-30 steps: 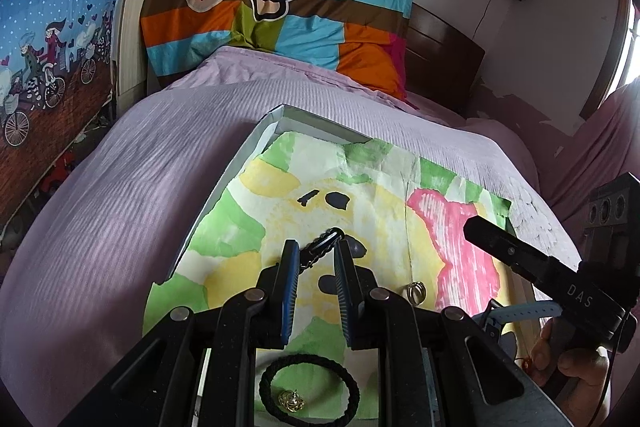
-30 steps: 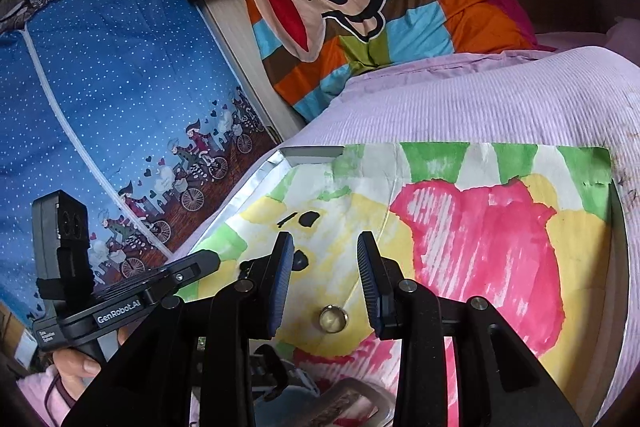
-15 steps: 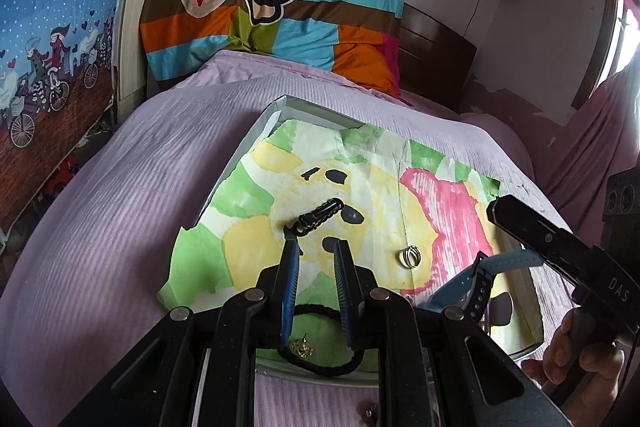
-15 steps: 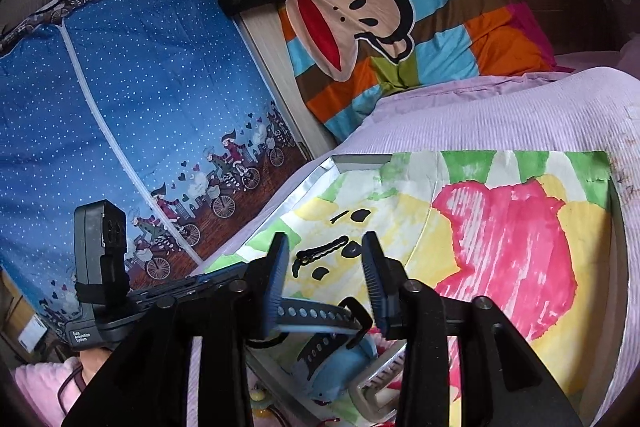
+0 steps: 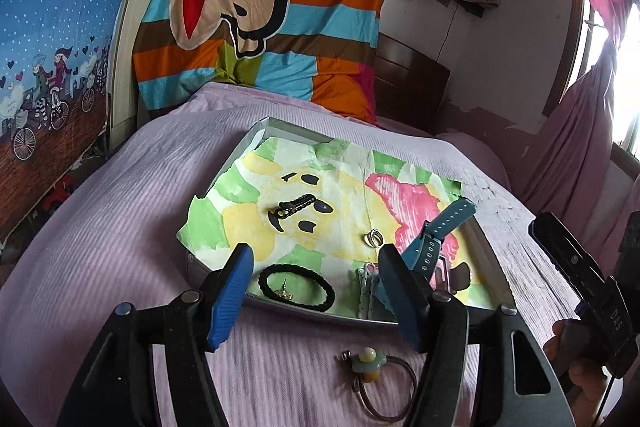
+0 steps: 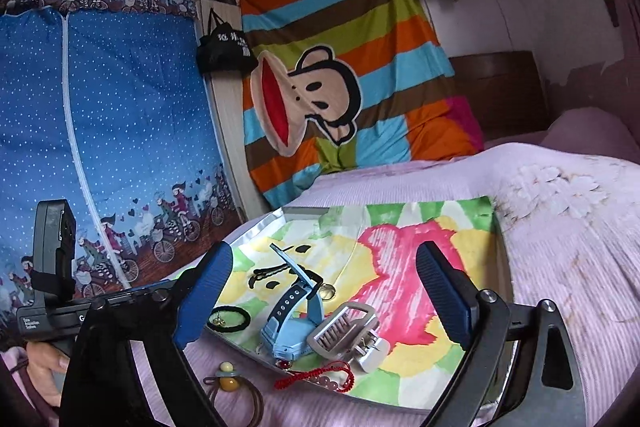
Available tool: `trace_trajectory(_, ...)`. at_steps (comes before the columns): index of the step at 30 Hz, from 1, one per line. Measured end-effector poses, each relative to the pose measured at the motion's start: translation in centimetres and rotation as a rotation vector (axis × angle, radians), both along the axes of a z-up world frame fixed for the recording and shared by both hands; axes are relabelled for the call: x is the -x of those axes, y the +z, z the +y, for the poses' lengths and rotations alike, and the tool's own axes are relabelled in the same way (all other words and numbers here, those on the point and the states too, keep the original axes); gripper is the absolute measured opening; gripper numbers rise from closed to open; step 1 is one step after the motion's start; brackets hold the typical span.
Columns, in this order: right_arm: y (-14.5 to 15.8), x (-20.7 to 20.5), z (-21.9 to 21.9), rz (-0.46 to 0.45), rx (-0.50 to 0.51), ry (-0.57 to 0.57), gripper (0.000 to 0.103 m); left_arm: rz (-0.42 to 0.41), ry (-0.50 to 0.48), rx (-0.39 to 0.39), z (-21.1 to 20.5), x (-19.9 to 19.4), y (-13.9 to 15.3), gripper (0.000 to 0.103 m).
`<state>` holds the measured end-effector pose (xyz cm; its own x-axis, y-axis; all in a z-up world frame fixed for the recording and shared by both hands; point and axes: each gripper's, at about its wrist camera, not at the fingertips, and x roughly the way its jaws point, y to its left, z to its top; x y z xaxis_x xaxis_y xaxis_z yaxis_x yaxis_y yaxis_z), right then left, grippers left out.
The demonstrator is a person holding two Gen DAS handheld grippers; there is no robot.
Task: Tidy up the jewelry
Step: 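Pull both open tools back from the box, then grasp the brown elastic with yellow bead using the left tool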
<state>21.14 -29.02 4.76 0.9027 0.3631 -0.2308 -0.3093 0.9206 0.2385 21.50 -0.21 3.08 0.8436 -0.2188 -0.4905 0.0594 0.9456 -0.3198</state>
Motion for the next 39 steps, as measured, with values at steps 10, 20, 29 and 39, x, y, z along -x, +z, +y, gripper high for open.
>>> trace_trajectory(10, 1.6, 6.1, -1.2, -0.054, 0.049, -0.138, 0.102, -0.121, 0.042, -0.048, -0.4, 5.8, 1.0, 0.101)
trace_trajectory(20, 0.9, 9.4, -0.4, -0.032, 0.152, -0.149, 0.102, -0.132, 0.058, -0.097, -0.3, 9.0, -0.1, 0.103)
trace_trajectory(29, -0.9, 11.2, 0.4, 0.001, 0.240, -0.157, 0.102, -0.134, 0.050, -0.167, -1.0, 11.1, -1.2, 0.103)
trace_trajectory(39, -1.1, 11.6, 0.4, 0.008, 0.250, -0.170, 0.102, -0.143, 0.057, -0.174, -1.1, 11.9, -1.1, 0.103)
